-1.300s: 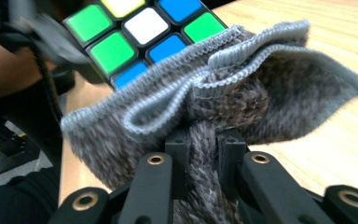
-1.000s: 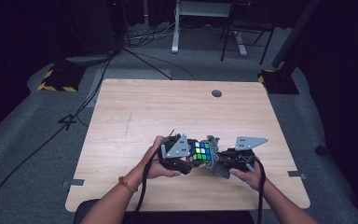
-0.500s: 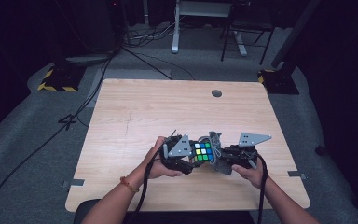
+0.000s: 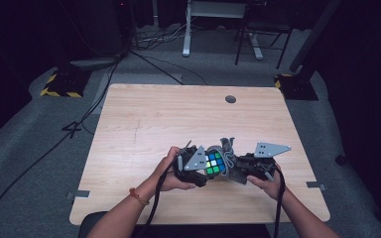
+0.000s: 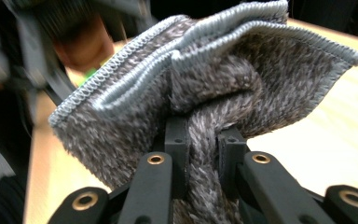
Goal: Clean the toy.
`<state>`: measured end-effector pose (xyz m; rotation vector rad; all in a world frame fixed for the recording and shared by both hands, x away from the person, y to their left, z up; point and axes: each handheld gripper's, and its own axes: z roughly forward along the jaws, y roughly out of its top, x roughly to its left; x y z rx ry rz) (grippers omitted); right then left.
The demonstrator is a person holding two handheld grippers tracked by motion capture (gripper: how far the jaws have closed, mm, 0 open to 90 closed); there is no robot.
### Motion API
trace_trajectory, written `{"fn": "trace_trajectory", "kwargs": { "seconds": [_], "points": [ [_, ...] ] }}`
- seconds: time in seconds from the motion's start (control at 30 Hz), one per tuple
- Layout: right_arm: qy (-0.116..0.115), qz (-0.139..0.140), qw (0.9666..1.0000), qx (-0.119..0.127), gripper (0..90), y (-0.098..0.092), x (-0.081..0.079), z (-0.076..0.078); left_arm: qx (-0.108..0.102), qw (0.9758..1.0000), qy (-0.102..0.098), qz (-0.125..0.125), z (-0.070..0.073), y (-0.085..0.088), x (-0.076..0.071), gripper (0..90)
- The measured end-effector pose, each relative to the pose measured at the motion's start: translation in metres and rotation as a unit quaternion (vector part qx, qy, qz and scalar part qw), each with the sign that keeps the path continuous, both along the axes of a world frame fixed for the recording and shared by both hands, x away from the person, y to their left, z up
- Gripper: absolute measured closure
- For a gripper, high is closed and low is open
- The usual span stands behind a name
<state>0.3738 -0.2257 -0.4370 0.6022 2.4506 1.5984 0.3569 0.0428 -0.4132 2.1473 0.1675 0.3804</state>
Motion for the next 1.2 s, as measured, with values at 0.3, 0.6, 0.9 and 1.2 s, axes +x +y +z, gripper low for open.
{"fn": "trace_trajectory", "kwargs": {
  "seconds": [0.3,0.6,0.9,1.2],
  "points": [
    [-0.009,-0.004,0.9994,-0.033,79.0,0.004,-0.002,0.003,-0.003,1.0,-0.001,-0.005,0.004,0.003,-0.001,33.6],
    [-0.018,-0.001,0.9996,-0.023,78.4,0.002,-0.006,0.01,0.009,0.9999,0.003,-0.01,-0.002,-0.003,-0.001,33.6],
    [0.001,-0.037,0.9903,-0.134,75.7,-0.009,0.002,0.004,-0.013,0.9992,-0.009,0.037,0.011,0.026,0.004,33.5],
    [-0.001,-0.082,0.978,-0.192,74.8,-0.044,-0.003,-0.008,0.044,0.9963,0.007,0.074,-0.018,0.042,0.002,33.4]
  ]
}}
